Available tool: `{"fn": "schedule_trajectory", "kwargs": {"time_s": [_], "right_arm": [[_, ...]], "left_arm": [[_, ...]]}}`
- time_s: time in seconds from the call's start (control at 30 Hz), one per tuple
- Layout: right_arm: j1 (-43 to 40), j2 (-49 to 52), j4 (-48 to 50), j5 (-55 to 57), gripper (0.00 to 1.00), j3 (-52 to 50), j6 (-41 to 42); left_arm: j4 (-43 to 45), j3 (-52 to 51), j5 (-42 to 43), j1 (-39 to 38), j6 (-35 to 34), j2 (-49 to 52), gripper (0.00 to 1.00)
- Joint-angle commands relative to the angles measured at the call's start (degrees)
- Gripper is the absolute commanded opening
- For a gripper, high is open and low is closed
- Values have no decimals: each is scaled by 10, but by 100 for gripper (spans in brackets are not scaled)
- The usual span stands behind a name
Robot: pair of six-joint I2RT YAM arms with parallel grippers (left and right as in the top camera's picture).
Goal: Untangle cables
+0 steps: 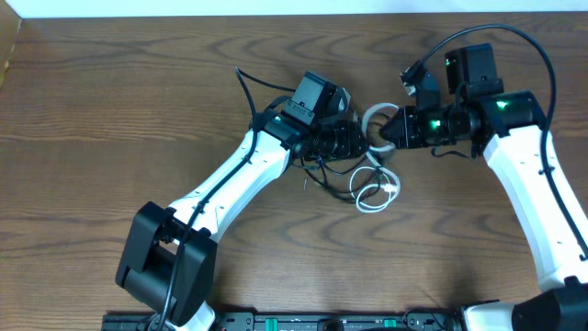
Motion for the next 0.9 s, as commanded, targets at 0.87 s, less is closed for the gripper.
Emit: {"fn": "schedule_trajectory", "kwargs": {"time_s": [0.87], "right_arm": [[-91,-17,-93,148,30,2,51]], "left_arm": [[194,1,-214,-79,-50,159,63]]}}
